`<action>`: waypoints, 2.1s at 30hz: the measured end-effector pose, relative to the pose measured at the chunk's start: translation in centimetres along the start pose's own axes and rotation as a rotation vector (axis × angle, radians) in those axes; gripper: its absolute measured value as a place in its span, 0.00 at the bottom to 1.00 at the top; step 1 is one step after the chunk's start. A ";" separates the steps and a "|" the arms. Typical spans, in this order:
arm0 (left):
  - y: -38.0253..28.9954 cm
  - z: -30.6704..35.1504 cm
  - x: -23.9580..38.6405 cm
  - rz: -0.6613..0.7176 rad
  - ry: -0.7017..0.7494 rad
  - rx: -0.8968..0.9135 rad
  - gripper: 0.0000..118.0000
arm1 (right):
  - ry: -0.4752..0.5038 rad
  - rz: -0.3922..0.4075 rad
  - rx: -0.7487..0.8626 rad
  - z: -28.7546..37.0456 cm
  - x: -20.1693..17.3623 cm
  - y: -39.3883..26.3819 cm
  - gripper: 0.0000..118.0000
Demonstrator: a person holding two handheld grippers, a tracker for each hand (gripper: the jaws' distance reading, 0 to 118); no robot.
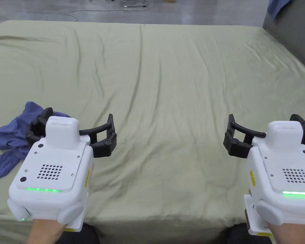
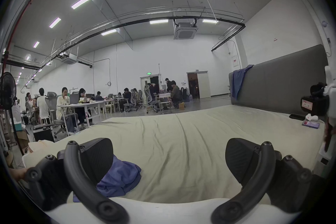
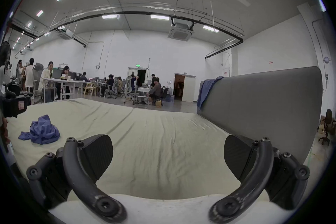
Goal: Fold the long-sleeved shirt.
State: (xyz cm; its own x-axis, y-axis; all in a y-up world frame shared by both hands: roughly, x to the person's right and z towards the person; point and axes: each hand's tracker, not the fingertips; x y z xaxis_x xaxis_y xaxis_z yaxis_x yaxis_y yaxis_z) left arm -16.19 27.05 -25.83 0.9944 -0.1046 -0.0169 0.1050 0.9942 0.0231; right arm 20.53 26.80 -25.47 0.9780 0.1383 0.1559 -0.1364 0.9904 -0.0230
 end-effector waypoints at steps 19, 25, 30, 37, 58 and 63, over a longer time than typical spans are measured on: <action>1.2 -0.5 -0.5 0.026 0.077 -0.065 0.00 | 0.006 0.005 -0.058 -0.2 -0.3 0.9 0.00; 1.2 0.0 0.0 -0.001 0.097 -0.065 0.00 | -0.002 0.015 -0.090 0.4 0.8 0.7 0.00; 3.0 0.2 -1.9 0.051 0.118 -0.043 0.00 | 0.017 0.005 -0.062 -0.2 -0.8 2.6 0.00; 4.5 4.0 -9.3 0.012 0.245 -0.023 0.00 | 0.224 -0.055 -0.001 -1.1 -11.8 6.2 0.00; -0.1 2.4 -22.5 0.267 0.265 -0.473 0.92 | 0.618 -0.031 -0.008 2.6 -31.0 7.5 0.00; -3.9 -7.6 -22.8 0.279 0.200 -0.611 0.92 | 0.626 -0.026 -0.046 1.0 -32.3 6.6 0.00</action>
State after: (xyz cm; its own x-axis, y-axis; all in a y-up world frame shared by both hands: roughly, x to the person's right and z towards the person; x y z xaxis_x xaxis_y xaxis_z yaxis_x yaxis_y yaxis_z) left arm -39.34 25.69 -33.16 0.9551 0.1045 -0.2773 -0.2389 0.8253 -0.5117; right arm -12.11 28.85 -29.64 0.8898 0.0738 -0.4504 -0.1184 0.9904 -0.0718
